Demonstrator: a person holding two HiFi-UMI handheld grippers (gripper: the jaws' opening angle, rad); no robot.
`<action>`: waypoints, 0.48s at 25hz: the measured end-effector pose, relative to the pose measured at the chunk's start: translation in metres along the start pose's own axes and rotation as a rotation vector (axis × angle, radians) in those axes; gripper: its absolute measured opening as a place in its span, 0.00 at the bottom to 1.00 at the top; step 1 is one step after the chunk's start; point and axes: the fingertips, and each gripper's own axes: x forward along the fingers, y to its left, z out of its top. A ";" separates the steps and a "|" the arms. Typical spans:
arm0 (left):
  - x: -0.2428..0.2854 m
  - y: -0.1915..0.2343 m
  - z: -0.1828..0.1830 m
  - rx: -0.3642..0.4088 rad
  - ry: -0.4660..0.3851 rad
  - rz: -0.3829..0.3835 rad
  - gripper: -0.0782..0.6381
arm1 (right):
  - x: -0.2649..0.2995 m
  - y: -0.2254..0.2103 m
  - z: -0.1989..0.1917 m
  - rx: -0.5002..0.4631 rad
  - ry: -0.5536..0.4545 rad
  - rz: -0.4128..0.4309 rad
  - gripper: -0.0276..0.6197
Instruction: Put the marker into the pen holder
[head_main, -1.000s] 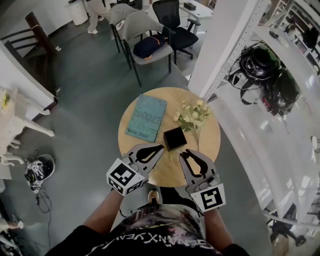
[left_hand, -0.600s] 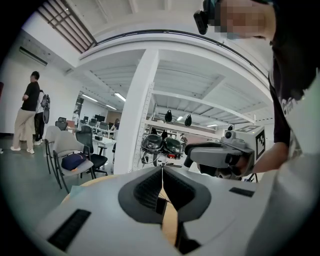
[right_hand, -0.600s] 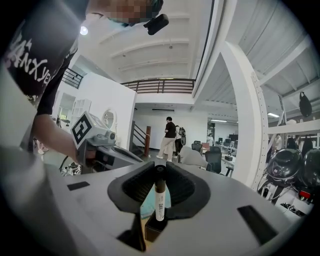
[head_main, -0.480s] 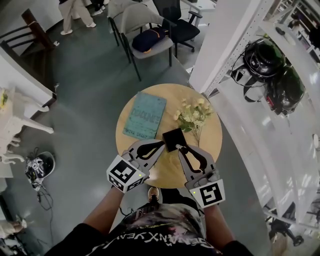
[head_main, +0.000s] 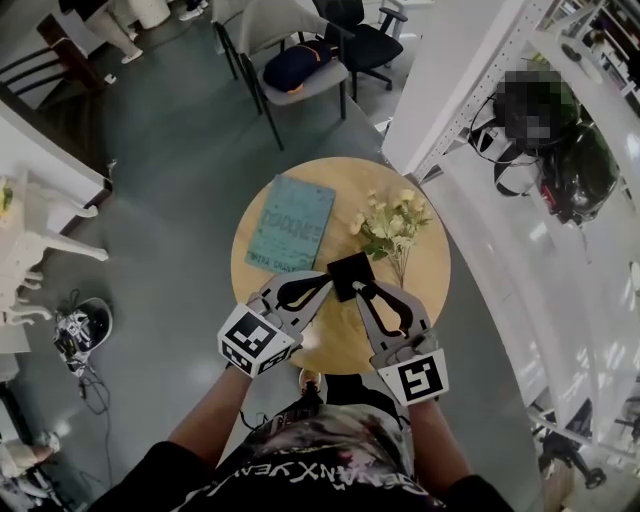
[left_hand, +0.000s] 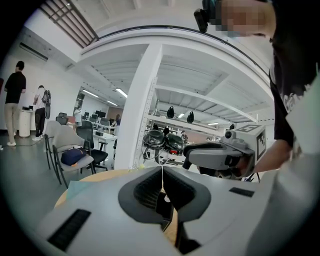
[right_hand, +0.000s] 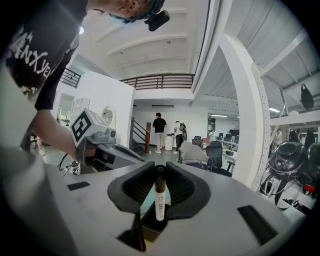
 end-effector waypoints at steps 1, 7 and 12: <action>0.001 0.001 -0.002 -0.001 0.004 -0.001 0.14 | 0.002 0.000 -0.003 0.001 0.004 0.000 0.16; 0.010 0.002 -0.016 -0.002 0.028 -0.012 0.14 | 0.010 0.000 -0.022 0.003 0.024 0.007 0.16; 0.016 0.004 -0.027 -0.003 0.048 -0.011 0.14 | 0.015 -0.001 -0.038 0.015 0.043 0.007 0.16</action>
